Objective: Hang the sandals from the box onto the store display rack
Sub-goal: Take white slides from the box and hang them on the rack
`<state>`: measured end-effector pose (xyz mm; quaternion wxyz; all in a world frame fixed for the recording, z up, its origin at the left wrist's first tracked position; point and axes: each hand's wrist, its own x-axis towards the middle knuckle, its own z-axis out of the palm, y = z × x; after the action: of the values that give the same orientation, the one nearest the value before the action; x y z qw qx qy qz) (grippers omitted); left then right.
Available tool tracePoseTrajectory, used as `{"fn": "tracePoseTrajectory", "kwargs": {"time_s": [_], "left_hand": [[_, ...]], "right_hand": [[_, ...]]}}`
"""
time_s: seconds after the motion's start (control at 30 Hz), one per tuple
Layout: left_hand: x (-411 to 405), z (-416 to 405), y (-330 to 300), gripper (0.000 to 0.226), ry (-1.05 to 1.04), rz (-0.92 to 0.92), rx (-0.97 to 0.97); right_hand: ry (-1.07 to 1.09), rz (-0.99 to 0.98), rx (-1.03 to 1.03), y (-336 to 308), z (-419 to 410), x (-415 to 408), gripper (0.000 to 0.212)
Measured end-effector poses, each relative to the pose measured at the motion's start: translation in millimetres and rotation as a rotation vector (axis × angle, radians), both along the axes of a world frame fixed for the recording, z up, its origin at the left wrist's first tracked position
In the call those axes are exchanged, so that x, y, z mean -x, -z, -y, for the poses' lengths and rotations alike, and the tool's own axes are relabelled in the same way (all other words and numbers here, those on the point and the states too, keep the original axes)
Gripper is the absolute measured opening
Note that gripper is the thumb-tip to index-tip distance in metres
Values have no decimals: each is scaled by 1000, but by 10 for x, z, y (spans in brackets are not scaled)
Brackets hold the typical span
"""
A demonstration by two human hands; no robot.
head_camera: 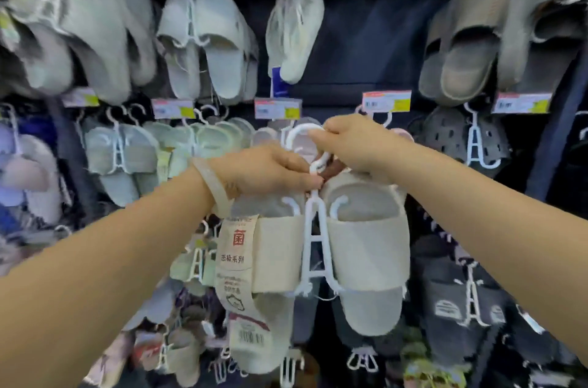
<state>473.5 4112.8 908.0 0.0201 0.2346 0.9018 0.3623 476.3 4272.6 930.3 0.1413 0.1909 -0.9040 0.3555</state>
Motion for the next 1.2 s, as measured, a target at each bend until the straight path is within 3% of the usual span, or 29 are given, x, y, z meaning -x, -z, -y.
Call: {"fn": "tracePoseTrajectory", "kwargs": {"time_s": [0.17, 0.3, 0.4, 0.5, 0.63, 0.8, 0.97, 1.2], "left_hand": [[46, 988, -192, 34, -51, -102, -2], [112, 1583, -317, 22, -31, -80, -12], [206, 1915, -453, 16, -10, -69, -55], [339, 2102, -606, 13, -1, -116, -78], [573, 2258, -819, 17, -7, -157, -110], [939, 2342, -1147, 43, -62, -226, -55], [1286, 2543, -1552, 46, -240, -305, 30], [1847, 2839, -1906, 33, -336, -343, -509]], "right_hand": [[-101, -1, 33, -152, 1013, 256, 37], [-214, 84, 168, -230, 1552, 360, 31], [-300, 91, 164, -339, 1773, 475, 39], [-376, 126, 127, -483, 1874, 588, 33], [-356, 64, 22, -673, 1993, 804, 36], [-333, -94, 119, -989, 2125, 1234, 37], [-288, -208, 202, -1448, 2114, 1693, 39], [-217, -317, 306, -2193, 2334, 2252, 36]]}}
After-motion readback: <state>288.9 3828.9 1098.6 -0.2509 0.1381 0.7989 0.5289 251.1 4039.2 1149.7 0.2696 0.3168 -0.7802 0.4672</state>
